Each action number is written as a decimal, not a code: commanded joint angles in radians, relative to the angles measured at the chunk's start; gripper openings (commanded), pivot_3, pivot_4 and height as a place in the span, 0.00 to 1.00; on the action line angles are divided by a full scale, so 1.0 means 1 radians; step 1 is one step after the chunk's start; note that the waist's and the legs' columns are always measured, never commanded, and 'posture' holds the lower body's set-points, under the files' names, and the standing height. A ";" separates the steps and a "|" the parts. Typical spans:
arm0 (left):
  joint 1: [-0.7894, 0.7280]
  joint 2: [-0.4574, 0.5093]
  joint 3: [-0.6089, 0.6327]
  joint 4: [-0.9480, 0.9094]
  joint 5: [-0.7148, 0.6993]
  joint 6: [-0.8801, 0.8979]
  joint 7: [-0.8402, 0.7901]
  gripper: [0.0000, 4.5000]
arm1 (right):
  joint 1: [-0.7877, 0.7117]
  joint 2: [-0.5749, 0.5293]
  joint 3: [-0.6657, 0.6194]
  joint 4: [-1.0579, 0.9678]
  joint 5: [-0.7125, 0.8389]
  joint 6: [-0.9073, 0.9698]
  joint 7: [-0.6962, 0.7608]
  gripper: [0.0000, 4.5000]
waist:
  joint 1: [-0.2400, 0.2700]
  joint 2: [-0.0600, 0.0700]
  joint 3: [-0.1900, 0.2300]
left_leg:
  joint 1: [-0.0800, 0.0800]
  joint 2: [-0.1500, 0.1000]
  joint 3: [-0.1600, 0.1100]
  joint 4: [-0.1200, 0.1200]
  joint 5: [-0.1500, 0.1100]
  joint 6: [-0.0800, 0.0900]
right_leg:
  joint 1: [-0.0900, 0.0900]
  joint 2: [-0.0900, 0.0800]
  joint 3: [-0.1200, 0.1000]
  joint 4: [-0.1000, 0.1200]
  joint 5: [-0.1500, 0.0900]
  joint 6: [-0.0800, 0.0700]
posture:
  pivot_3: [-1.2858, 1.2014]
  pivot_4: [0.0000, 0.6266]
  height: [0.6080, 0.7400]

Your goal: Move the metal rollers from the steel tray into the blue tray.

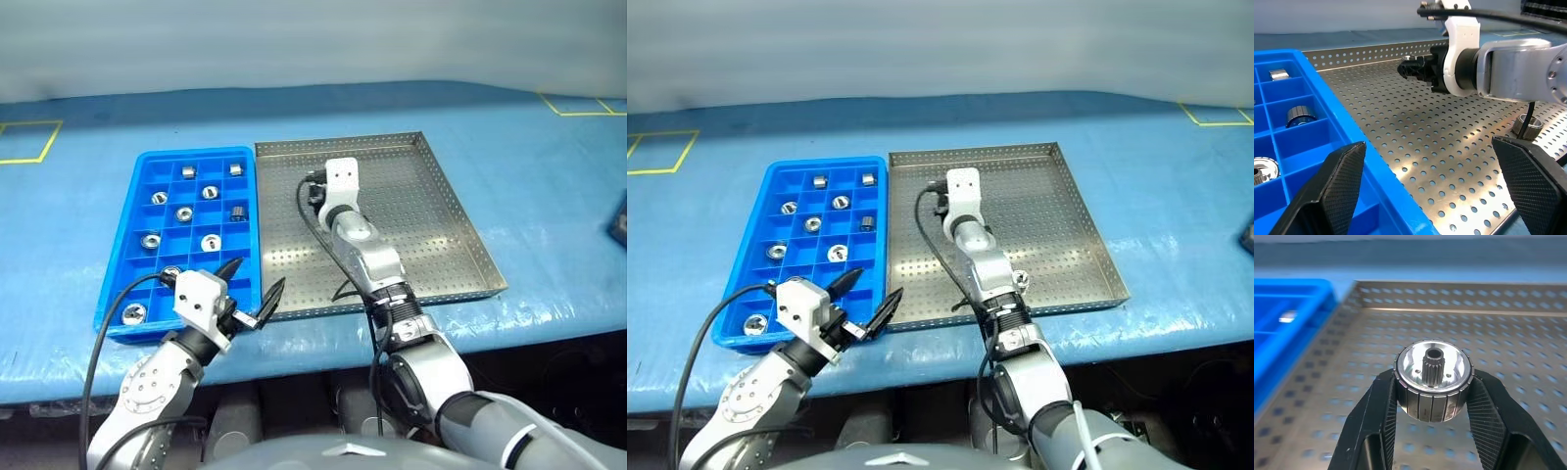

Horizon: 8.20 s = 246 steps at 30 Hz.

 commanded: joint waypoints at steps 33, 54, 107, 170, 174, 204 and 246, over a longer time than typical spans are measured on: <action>0.251 -0.051 -0.020 -0.014 0.104 -0.245 0.040 1.00 | 0.090 -0.190 0.329 -0.453 0.051 0.487 0.494 0.97 | 0.085 -0.001 0.001 | -0.002 0.000 0.002 -0.001 -0.001 -0.002 | -0.002 -0.002 0.000 -0.007 -0.001 -0.001 | 0.59 0.24 1.00; 0.059 0.015 -0.057 0.068 0.044 -0.177 -0.095 1.00 | 0.272 -0.487 0.001 -0.873 0.063 0.849 0.328 0.99 | -0.012 -0.001 0.000 | -0.003 0.000 0.003 -0.002 -0.003 0.001 | -0.001 -0.001 0.001 -0.011 0.000 0.001 | 0.48 0.24 1.00; 0.088 -0.006 -0.015 0.033 0.143 -0.242 0.007 1.00 | 0.115 -0.371 0.150 -0.729 0.137 0.671 0.352 0.38 | -0.026 -0.006 -0.003 | 0.000 0.000 0.003 0.001 -0.002 0.001 | -0.001 -0.001 0.002 0.000 0.000 0.000 | 0.56 0.24 1.00; 0.121 0.103 0.184 -0.016 -0.055 -0.249 -0.092 1.00 | 0.443 -0.365 0.053 -0.807 0.195 0.332 0.441 0.99 | 0.033 -0.004 -0.002 | -0.001 0.002 0.005 0.002 -0.005 -0.001 | 0.000 -0.001 0.000 -0.009 0.000 0.000 | 0.52 0.24 1.00; 0.108 0.103 0.171 -0.020 -0.055 -0.232 -0.096 1.00 | 0.445 -0.365 0.044 -0.805 0.193 0.337 0.423 0.99 | 0.018 -0.004 -0.002 | -0.002 0.002 0.005 0.005 -0.005 -0.001 | 0.000 -0.001 0.000 -0.006 0.000 0.000 | 0.52 0.24 1.00; 0.109 0.089 0.157 -0.010 -0.059 -0.222 -0.126 1.00 | 0.425 -0.380 0.066 -0.793 0.202 0.353 0.417 0.99 | -0.001 -0.004 -0.001 | -0.002 0.002 0.005 0.016 -0.006 -0.001 | 0.000 -0.001 0.001 0.001 0.000 0.000 | 0.52 0.24 1.00; 0.127 0.088 0.167 0.003 -0.051 -0.231 -0.156 1.00 | 0.423 -0.372 0.076 -0.789 0.207 0.350 0.408 0.99 | -0.005 -0.004 -0.001 | -0.002 0.002 0.005 0.015 -0.006 -0.001 | -0.001 -0.001 0.001 0.000 0.000 0.001 | 0.52 0.24 1.00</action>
